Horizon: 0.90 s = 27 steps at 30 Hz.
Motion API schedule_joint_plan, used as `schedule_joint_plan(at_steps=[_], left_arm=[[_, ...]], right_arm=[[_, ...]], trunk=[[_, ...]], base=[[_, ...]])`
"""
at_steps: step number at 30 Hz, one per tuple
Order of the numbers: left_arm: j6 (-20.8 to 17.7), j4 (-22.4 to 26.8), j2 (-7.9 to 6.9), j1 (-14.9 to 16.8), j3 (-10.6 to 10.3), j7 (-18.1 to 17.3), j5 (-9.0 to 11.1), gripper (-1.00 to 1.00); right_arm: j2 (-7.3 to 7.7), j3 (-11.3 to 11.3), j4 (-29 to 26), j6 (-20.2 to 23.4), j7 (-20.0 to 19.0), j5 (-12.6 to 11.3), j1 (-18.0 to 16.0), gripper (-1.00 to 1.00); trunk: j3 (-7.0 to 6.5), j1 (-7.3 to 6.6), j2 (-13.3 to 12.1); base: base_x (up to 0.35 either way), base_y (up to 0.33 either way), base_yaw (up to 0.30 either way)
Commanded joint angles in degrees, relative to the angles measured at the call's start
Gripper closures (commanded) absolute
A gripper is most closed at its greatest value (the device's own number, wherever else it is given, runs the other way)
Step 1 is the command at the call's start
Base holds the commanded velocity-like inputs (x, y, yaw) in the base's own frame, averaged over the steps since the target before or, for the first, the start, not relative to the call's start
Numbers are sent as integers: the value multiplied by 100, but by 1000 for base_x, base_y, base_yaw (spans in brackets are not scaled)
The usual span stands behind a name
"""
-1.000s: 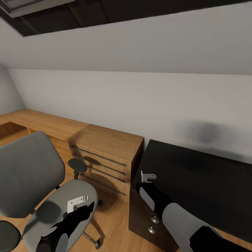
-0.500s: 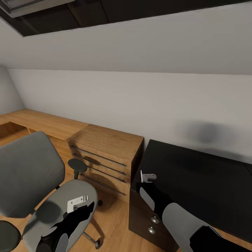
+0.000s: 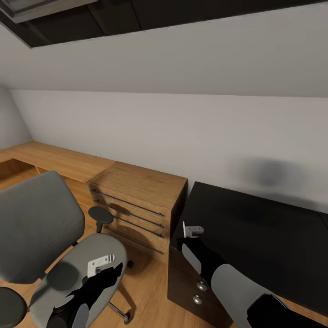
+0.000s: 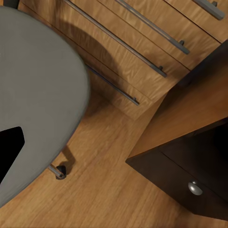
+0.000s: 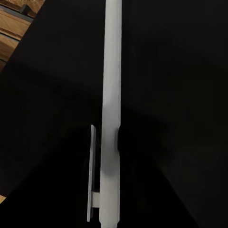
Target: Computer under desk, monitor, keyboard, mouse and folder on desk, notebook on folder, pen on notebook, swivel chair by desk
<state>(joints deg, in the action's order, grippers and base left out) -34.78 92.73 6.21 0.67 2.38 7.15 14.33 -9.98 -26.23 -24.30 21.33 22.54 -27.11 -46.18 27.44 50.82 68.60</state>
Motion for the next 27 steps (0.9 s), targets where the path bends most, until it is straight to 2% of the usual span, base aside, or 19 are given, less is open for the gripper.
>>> schedule_joint_plan(at_steps=[1,10,19,24,27], left_arm=[[-29,8,3,4,5,41,61,-100],[-29,8,3,4,4,41,61,-100],[-29,8,3,4,8,41,61,-100],[-29,8,3,4,8,48,61,-100],[-29,8,3,4,7,49,61,-100]], right_arm=[[5,-47,-10,22,42,-53,-5,100],[39,-39,-65,-20,40,-52,-5,100],[196,30,-743,-27,53,-59,4,100],[283,156,-1079,-12,56,-60,13,100],[329,354,-1224,-7,61,-60,18,100]], trunk=[[6,0,4],[-137,-175,-317],[-299,-373,-678],[-389,-483,-878],[-443,-549,-999]], base=[[0,0,0],[0,0,0],[-67,-1,0],[-289,-45,0],[-327,-67,0]])
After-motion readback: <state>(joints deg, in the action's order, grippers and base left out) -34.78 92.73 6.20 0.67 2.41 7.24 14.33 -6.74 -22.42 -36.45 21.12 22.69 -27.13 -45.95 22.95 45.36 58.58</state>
